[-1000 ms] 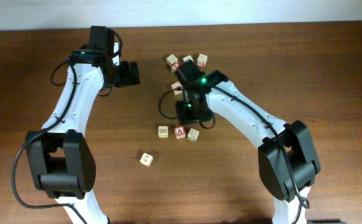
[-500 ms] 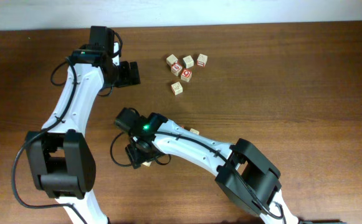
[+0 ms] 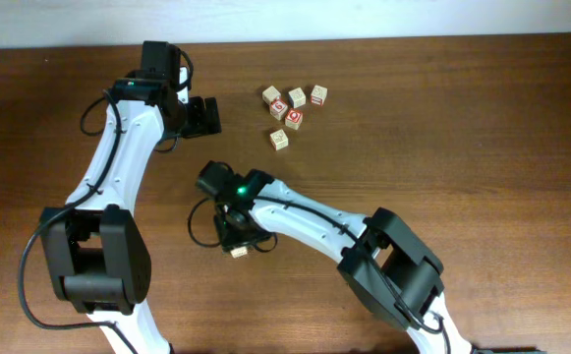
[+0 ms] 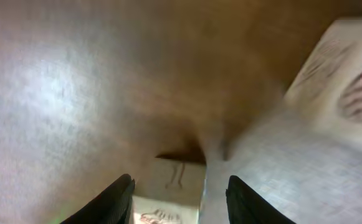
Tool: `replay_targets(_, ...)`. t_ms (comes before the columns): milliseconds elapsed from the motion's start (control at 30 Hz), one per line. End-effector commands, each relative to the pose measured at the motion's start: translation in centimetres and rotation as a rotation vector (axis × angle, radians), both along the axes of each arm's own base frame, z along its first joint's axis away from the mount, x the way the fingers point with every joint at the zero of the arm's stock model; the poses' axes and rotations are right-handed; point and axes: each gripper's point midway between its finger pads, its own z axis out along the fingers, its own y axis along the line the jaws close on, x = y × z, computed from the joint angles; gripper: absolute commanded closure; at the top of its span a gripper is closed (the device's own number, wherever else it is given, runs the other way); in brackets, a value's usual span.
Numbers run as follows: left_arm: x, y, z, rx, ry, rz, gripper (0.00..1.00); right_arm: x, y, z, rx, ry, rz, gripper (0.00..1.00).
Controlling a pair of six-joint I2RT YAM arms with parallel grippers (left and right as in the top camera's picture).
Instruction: Rotate 4 blocks
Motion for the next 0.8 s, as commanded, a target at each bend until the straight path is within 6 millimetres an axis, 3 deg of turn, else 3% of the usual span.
replay_targets(0,0.3,0.2,0.7,0.007,-0.018,0.0,0.01,2.2,-0.6,-0.5,-0.006,-0.057,-0.045,0.51)
replay_targets(100,0.3,0.2,0.7,0.007,-0.018,0.0,0.01,3.4,0.4,-0.1,0.043,-0.111,-0.004,0.51)
replay_targets(133,0.3,0.2,0.7,0.007,-0.018,0.0,0.01,3.2,0.3,0.2,0.036,-0.102,0.003,0.43)
replay_targets(200,0.3,0.2,0.7,0.007,-0.018,0.0,0.01,1.9,0.1,1.4,0.024,-0.042,0.012,0.36)
replay_targets(267,0.3,0.2,0.7,0.007,-0.018,0.0,0.01,0.4,-0.2,1.1,-0.011,0.003,0.004,0.32)
replay_targets(400,0.3,0.2,0.7,0.007,-0.018,0.0,0.01,-1.1,0.3,-0.2,-0.04,0.033,0.013,0.42)
replay_targets(567,0.3,0.2,0.7,0.007,-0.018,0.0,0.01,-1.4,0.1,-0.3,-0.048,0.047,0.016,0.56)
replay_targets(600,0.3,0.2,0.7,0.007,-0.018,0.0,0.01,-1.2,0.2,-0.3,-0.044,0.042,0.014,0.61)
replay_targets(767,0.3,0.2,0.7,0.007,-0.018,0.0,0.01,2.4,-0.3,-0.1,-0.02,-0.048,-0.037,0.61)
